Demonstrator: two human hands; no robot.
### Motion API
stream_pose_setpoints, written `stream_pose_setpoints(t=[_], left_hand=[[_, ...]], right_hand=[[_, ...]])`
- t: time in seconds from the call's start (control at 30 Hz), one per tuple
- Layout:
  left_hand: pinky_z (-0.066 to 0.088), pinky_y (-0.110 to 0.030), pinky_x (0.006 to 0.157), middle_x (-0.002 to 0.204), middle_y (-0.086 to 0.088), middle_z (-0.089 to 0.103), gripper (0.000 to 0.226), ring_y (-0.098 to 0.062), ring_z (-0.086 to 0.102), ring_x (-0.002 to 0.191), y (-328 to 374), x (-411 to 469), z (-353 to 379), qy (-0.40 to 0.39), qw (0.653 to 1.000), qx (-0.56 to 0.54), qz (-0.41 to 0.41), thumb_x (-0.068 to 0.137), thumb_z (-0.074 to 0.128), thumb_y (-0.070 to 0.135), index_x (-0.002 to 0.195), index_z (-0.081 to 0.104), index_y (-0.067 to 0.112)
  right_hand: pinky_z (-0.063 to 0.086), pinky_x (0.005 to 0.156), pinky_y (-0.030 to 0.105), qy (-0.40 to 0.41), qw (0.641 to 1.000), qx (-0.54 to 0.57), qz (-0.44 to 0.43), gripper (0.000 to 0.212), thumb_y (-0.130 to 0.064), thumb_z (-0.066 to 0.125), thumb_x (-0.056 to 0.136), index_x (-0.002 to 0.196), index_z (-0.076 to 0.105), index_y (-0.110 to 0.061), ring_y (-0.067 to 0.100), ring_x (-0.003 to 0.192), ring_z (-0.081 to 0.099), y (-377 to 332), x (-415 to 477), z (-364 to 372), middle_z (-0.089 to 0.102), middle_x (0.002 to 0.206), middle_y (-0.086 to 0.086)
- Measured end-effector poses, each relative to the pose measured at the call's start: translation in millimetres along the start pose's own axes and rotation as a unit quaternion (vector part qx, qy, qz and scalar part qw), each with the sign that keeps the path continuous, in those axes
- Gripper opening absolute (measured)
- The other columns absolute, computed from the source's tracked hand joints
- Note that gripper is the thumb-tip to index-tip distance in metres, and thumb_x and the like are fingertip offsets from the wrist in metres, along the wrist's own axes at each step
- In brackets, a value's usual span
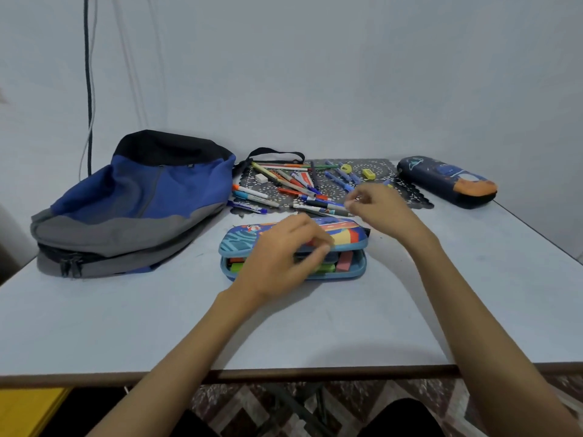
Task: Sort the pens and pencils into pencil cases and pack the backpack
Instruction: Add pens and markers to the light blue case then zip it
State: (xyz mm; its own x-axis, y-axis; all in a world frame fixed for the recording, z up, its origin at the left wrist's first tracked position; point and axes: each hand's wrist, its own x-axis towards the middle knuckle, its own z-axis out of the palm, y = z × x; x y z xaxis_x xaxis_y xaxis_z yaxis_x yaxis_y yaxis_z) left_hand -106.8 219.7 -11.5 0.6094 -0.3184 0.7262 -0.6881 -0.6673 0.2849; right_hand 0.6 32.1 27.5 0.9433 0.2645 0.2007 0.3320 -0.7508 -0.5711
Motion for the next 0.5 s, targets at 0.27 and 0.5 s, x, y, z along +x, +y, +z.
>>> stream_pose_setpoints(t=[0.27,0.5], left_hand=[[0.052,-0.029,0.087,0.096,0.004,0.069,0.043,-0.007,0.063,0.092,-85,1,-54,0.111,0.926,-0.128,-0.338,0.087,0.040,-0.015,0.097,0.067,0.017],[0.055,-0.017,0.070,0.101,-0.005,0.070,0.037,-0.012,0.069,0.088,-115,-26,-55,-0.109,0.865,-0.260,-0.415,0.093,0.043,-0.016,0.104,0.064,0.011]], right_hand=[[0.041,0.099,0.038,-0.215,0.963,-0.069,-0.148,0.047,-0.055,0.032,0.100,0.127,0.055,-0.025,0.022,0.119,0.052,-73,-6,38,0.059,0.127,0.001],[0.042,0.092,0.042,-0.154,0.952,-0.207,-0.167,0.054,-0.068,0.016,0.095,0.138,0.040,-0.046,0.021,0.124,0.049,-70,-14,55,0.054,0.135,-0.003]])
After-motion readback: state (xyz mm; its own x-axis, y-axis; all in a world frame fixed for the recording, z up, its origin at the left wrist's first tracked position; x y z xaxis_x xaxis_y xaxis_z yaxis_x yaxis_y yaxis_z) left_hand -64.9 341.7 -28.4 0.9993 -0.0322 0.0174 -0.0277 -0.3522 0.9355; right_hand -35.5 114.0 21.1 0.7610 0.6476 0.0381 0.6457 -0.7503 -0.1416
